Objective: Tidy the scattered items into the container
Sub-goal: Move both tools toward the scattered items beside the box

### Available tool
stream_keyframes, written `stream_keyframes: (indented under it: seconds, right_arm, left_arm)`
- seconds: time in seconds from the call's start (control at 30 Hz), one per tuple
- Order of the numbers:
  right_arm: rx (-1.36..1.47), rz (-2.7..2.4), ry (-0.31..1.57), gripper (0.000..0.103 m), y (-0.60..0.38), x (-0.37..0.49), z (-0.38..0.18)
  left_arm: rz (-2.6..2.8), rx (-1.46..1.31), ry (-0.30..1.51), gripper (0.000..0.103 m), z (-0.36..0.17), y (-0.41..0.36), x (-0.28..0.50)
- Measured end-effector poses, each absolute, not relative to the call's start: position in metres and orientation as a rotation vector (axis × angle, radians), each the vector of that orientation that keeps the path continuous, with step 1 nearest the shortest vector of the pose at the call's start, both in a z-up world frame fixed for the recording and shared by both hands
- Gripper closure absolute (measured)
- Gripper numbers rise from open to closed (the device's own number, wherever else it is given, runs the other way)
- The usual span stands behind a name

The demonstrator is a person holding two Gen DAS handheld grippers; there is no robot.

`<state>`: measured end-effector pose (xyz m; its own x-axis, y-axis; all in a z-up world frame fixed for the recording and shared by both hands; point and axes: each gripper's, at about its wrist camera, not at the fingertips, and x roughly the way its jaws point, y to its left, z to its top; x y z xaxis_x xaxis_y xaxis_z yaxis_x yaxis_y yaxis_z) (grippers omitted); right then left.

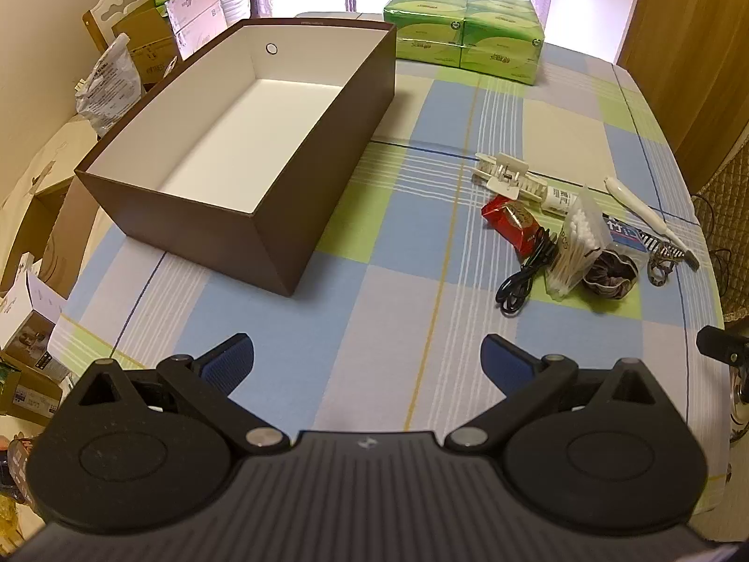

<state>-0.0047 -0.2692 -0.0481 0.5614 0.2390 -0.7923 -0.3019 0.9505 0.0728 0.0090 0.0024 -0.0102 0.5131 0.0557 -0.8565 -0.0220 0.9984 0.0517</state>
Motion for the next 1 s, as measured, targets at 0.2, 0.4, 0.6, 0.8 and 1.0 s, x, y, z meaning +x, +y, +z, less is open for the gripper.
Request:
stream_keyframes:
  seconds: [0.2,0.4,0.6,0.8,1.0]
  right_arm:
    - [-0.076,0.322,0.925,0.000,-0.271,-0.002,-0.048]
    - [-0.078,0.321,0.928,0.000,-0.271,0.000,-0.049]
    - [-0.070,0.311,0.934,0.000,-0.274,0.004,-0.051]
    - [-0.046,0.302,0.936,0.000,-0.279,0.008,-0.054]
    - [-0.026,0.303,0.916,0.000,-0.285,0.009,-0.055]
  left_arm:
    - [0.048,0.035,1.031,0.001,-0.010,0.002,0.009]
    - [0.045,0.039,1.035,0.001,-0.011,-0.001,0.013]
    - [0.035,0.045,1.043,0.001,-0.014,-0.006,0.019]
    - [0.016,0.055,1.051,0.001,-0.017,-0.012,0.025]
    - [-0.016,0.072,1.057,0.001,-0.022,-0.020,0.030]
